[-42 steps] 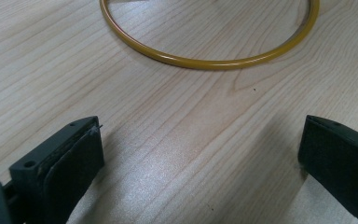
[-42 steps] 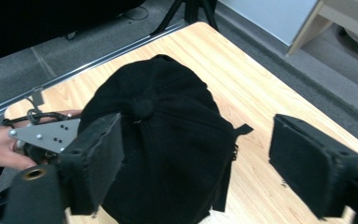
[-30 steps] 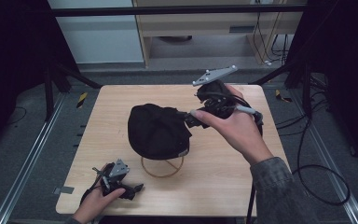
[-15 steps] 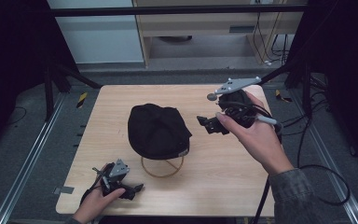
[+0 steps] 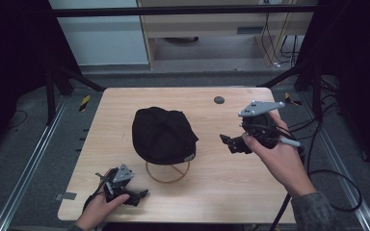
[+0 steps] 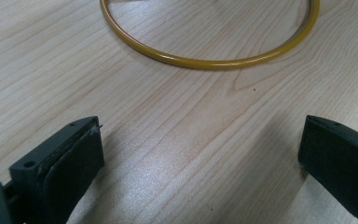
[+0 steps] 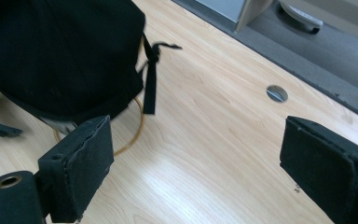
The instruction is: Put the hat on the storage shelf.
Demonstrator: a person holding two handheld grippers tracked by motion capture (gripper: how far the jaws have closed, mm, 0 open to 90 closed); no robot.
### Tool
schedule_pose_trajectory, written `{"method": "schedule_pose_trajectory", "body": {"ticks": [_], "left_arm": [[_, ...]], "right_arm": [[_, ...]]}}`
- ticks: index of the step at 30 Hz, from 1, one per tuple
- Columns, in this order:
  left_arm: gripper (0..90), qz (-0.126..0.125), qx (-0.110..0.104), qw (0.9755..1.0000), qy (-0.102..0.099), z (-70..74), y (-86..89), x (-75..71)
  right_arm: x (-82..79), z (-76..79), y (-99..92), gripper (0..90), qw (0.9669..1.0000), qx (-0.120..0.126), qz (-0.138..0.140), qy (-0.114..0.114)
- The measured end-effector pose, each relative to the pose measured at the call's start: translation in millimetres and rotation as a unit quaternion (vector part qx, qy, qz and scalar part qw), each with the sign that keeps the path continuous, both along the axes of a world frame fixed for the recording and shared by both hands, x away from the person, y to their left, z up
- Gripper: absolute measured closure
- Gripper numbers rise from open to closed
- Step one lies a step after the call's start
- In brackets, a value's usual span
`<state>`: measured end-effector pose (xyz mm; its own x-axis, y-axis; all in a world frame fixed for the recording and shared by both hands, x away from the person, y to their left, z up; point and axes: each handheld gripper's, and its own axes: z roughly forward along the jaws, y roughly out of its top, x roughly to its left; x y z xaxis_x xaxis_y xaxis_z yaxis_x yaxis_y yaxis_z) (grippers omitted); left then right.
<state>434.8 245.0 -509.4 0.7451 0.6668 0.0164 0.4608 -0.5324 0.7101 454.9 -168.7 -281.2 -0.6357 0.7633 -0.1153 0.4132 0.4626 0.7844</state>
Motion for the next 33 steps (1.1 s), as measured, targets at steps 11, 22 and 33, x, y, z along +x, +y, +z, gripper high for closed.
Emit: {"method": "schedule_pose_trajectory", "body": {"ticks": [11, 22, 33], "left_arm": [[0.0, 0.000, 0.001, 1.0000, 0.001, 0.0, 0.1, -0.1], [0.0, 0.000, 0.001, 1.0000, 0.001, 0.1, 0.1, -0.2], [0.0, 0.000, 0.001, 1.0000, 0.001, 0.1, 0.1, -0.2]], "right_arm": [[-7.9, -33.6, -25.2, 9.8, 0.9996, 0.009, -0.026, 0.006], [-15.8, -70.6, -43.8, 10.6, 0.9982, 0.035, -0.047, 0.015], [-14.4, -132.7, -40.8, 10.9, 0.9955, 0.050, -0.060, 0.055]]}}
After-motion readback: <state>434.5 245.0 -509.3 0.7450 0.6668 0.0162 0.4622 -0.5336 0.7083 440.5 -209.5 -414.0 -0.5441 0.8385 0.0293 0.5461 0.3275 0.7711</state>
